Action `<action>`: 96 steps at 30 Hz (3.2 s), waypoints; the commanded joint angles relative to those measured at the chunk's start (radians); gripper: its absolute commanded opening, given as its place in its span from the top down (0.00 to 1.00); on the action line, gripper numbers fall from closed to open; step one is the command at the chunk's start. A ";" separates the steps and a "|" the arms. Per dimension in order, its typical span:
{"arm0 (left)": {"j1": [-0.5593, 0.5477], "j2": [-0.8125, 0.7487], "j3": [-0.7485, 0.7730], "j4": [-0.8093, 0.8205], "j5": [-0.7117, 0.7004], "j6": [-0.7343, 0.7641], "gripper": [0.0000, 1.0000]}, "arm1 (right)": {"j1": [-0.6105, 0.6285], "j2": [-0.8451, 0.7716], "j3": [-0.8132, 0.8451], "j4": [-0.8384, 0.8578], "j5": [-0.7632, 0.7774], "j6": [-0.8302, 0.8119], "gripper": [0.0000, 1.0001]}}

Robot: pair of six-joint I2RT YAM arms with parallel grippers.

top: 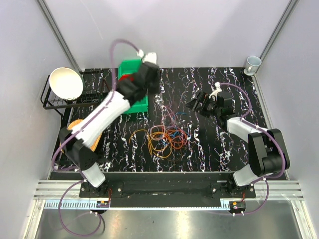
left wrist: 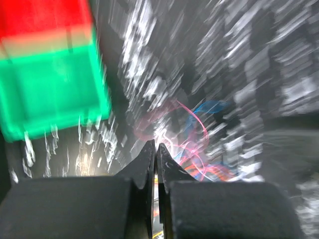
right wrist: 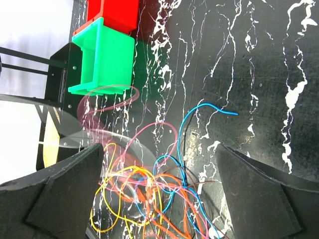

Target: Untangle the cables

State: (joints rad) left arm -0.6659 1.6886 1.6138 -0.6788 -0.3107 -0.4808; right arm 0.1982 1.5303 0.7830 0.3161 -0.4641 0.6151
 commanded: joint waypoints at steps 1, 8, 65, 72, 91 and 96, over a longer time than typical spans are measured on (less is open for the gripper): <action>-0.083 -0.119 0.433 -0.177 -0.080 0.145 1.00 | 0.004 0.002 0.027 0.037 -0.018 0.005 0.00; -0.247 -0.136 0.657 -0.223 -0.153 0.242 1.00 | 0.006 -0.010 0.021 0.041 -0.019 0.002 0.00; -0.097 -0.115 0.123 -0.128 0.242 0.056 1.00 | 0.299 -0.222 -0.057 0.304 -0.263 -0.104 0.00; -0.055 -0.112 0.118 -0.105 0.332 0.005 1.00 | 0.339 -0.210 -0.070 0.302 -0.171 -0.120 0.00; 0.011 -0.110 0.110 -0.090 0.398 -0.100 1.00 | 0.491 -0.176 -0.073 0.247 0.229 -0.255 0.28; 0.019 -0.113 0.094 -0.073 0.413 -0.119 1.00 | 0.512 -0.159 -0.061 0.245 0.261 -0.259 0.58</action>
State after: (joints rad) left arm -0.6579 1.5780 1.6871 -0.8131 0.0628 -0.5751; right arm 0.6930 1.3624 0.6914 0.5465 -0.2714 0.3805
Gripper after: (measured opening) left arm 0.012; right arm 0.511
